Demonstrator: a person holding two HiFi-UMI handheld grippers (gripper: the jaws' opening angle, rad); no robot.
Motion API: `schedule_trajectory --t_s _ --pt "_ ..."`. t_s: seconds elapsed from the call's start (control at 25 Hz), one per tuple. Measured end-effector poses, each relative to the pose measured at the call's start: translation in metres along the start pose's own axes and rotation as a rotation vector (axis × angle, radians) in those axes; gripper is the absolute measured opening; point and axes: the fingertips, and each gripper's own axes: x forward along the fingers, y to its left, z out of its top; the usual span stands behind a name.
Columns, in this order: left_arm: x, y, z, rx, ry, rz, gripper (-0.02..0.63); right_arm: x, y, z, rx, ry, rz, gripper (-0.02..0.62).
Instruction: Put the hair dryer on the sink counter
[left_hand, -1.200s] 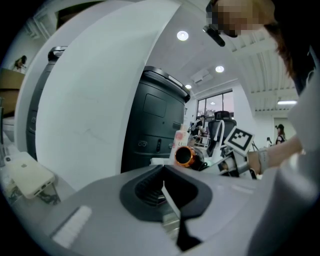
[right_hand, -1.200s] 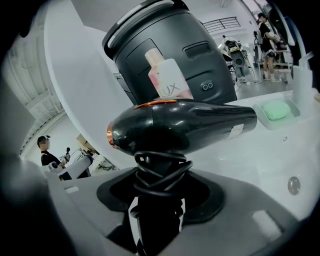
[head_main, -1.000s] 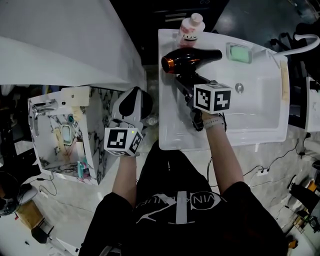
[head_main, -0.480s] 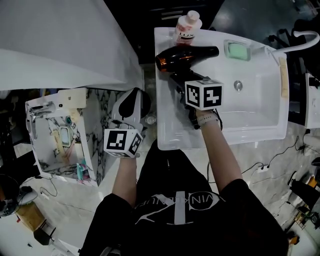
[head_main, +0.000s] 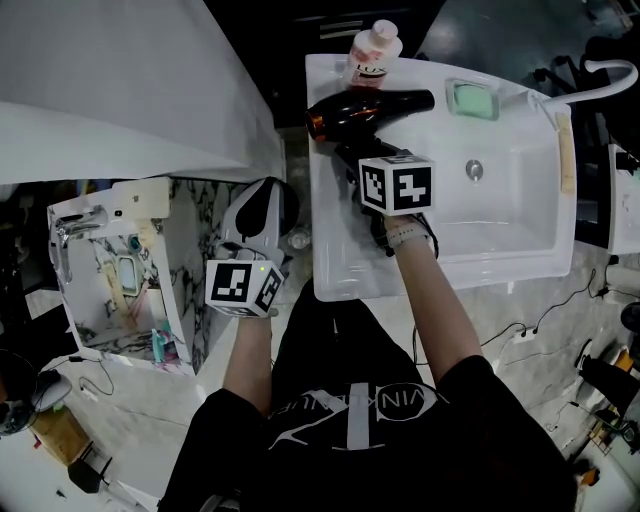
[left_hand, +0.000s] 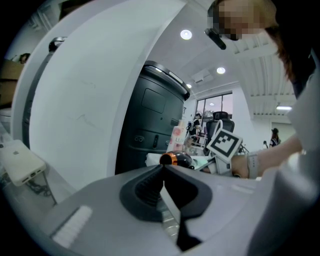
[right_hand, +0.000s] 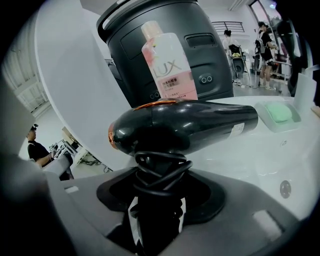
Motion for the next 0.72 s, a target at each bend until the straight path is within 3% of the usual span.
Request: schedule_trajectory --t_s 0.28,0.48,0.72 --pt "-0.002 0.001 -0.001 -0.007 -0.003 0.001 0.0 0.002 0.004 0.0 0.022 -0.001 0.031 0.271" --pt "-0.005 0.001 -0.001 -0.009 -0.007 0.004 0.0 0.001 0.01 0.0 0.009 -0.007 0.057 0.337" --pt "-0.01 -0.004 -0.003 -0.012 -0.007 0.0 0.0 -0.009 0.011 -0.001 0.01 -0.03 0.059 0.365"
